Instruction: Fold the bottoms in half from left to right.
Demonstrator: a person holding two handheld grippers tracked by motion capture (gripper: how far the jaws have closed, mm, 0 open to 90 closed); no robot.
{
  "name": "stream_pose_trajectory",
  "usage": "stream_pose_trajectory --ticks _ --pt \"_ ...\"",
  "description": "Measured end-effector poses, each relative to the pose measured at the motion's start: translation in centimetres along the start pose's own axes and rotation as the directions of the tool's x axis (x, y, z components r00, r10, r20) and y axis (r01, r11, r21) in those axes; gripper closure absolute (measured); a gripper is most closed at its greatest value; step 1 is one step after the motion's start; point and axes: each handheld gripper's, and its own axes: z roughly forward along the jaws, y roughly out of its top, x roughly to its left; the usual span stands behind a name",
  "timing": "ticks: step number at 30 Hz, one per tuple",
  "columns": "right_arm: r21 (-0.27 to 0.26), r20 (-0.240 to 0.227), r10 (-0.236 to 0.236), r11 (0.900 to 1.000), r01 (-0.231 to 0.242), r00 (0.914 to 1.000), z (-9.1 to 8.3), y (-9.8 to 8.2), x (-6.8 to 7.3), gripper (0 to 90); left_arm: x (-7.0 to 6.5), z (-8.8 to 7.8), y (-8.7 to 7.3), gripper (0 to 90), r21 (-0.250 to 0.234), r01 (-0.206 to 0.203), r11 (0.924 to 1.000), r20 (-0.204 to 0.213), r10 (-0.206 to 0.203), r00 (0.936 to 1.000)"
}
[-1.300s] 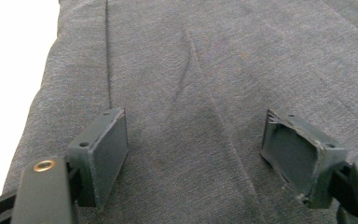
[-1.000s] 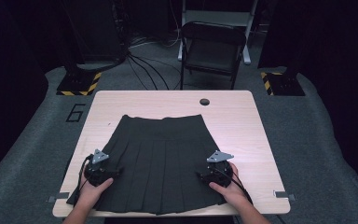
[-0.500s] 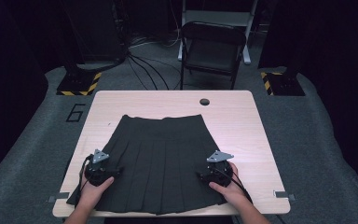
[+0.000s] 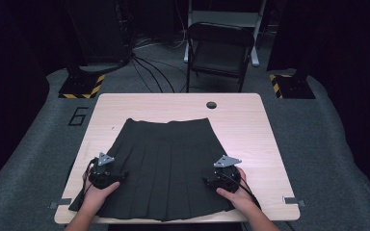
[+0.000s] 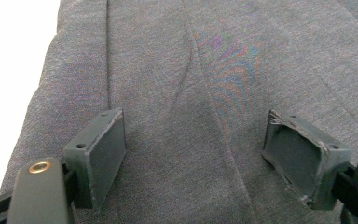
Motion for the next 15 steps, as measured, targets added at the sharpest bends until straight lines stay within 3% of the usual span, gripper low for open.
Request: stream_pose_trajectory --ticks 3,4,15 --pt "0.000 0.000 0.000 1.000 0.000 1.0000 0.0 0.0 0.0 19.9 0.3 -0.2 0.3 27.0 0.022 0.012 0.9997 0.004 -0.012 0.9999" --pt "0.000 0.000 0.000 1.000 0.000 1.0000 0.0 0.0 0.0 19.9 0.6 -0.2 0.5 27.7 0.036 0.034 0.9988 0.015 -0.034 0.9993" --pt "-0.005 0.004 0.002 1.000 -0.002 1.0000 0.0 -0.1 0.1 19.8 3.0 -0.7 1.5 39.1 0.030 0.064 0.9975 0.028 -0.065 0.9975"
